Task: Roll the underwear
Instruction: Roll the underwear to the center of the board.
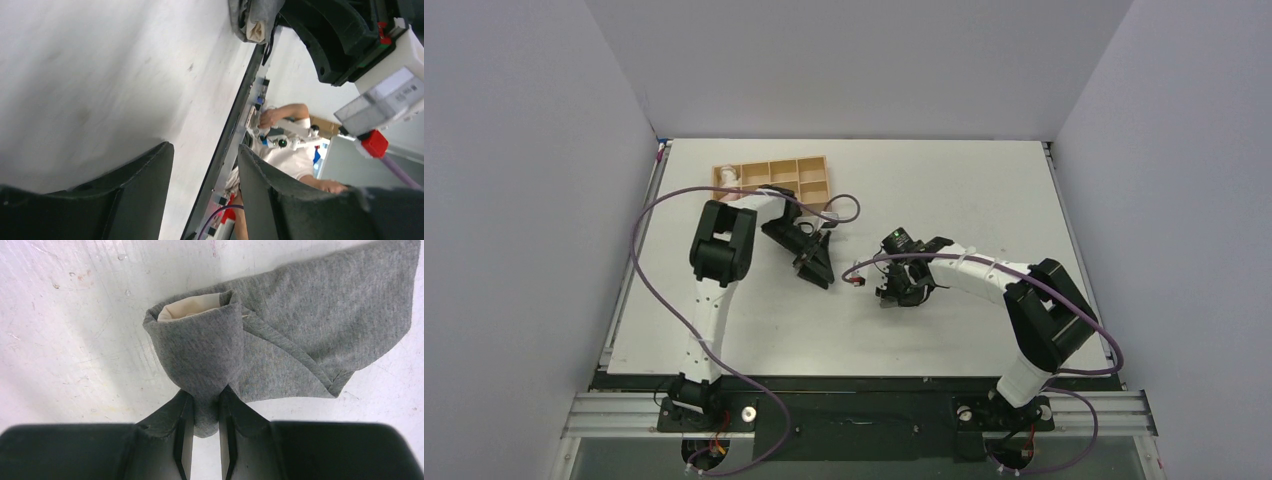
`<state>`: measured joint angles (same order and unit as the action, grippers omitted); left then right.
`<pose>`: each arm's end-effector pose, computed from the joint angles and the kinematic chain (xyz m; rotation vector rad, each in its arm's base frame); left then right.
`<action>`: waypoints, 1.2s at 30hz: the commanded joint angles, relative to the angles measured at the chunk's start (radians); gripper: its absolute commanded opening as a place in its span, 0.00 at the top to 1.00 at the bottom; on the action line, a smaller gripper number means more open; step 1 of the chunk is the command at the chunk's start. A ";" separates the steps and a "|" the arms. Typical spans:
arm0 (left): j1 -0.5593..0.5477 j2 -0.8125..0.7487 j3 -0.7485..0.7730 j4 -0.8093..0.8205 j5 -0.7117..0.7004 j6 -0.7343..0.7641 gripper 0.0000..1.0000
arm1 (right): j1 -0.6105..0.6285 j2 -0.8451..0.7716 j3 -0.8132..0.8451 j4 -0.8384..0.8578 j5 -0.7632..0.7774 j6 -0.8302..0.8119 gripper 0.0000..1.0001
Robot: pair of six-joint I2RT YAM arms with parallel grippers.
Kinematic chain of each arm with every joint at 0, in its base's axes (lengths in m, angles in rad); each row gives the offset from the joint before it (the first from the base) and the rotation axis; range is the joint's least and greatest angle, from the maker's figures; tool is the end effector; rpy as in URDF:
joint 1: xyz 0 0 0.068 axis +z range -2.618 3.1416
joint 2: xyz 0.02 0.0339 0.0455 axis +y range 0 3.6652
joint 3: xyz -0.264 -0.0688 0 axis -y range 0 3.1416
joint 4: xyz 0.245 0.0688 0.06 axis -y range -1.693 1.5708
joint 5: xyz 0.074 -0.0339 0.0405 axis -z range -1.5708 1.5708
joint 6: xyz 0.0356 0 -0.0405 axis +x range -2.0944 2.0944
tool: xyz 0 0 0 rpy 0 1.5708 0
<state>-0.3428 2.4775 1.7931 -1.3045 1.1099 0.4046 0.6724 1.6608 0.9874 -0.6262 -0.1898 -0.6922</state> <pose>0.3841 -0.1709 0.0857 -0.5762 -2.3250 1.4871 0.2320 0.1933 0.1656 -1.8303 2.1940 0.2681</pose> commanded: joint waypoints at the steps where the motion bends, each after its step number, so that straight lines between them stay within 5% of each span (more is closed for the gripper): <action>1: 0.086 -0.069 -0.050 0.106 -0.127 0.073 0.51 | -0.011 0.062 -0.027 -0.104 -0.087 0.025 1.00; 12: 0.188 -0.360 -0.257 0.215 -0.064 0.099 0.51 | -0.108 0.157 0.116 -0.266 -0.259 -0.031 1.00; 23: 0.182 -0.705 -0.511 0.458 -0.136 0.092 0.51 | -0.185 0.489 0.472 -0.672 -0.434 -0.237 1.00; 29: 0.043 -0.877 -0.629 0.588 -0.313 0.114 0.51 | -0.199 0.645 0.655 -0.849 -0.517 -0.304 1.00; 36: -0.260 -0.958 -0.683 0.769 -0.594 0.095 0.49 | -0.204 0.757 0.788 -0.944 -0.553 -0.285 1.00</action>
<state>-0.4835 1.5581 1.1088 -0.6910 0.6949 0.4915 0.4644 2.3619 1.7355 -1.5890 -0.7372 -0.9325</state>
